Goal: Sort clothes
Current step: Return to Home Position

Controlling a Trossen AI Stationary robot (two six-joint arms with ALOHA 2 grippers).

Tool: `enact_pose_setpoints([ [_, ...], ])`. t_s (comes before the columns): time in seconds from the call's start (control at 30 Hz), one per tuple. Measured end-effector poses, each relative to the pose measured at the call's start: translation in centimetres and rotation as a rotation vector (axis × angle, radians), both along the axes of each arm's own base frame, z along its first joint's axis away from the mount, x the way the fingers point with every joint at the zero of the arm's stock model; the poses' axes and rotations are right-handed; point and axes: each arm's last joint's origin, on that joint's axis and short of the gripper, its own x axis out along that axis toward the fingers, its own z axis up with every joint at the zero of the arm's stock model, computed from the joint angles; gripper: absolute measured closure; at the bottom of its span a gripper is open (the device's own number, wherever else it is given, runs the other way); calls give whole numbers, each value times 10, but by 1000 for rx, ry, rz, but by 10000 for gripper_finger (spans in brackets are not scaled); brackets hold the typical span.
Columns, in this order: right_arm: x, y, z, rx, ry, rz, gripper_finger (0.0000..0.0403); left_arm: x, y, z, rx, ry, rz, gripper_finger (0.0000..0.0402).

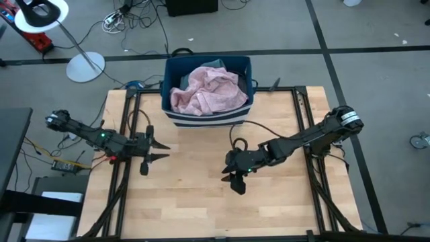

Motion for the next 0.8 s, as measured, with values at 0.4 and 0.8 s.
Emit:
enact_pose_setpoints([
  [0.4, -16, -11, 13, -12, -74, 40, 241, -15, 16, -34, -107, -179, 36, 277],
  [0.8, -19, -39, 22, -70, -71, 43, 241, -13, 32, -37, -71, -155, 48, 277],
])
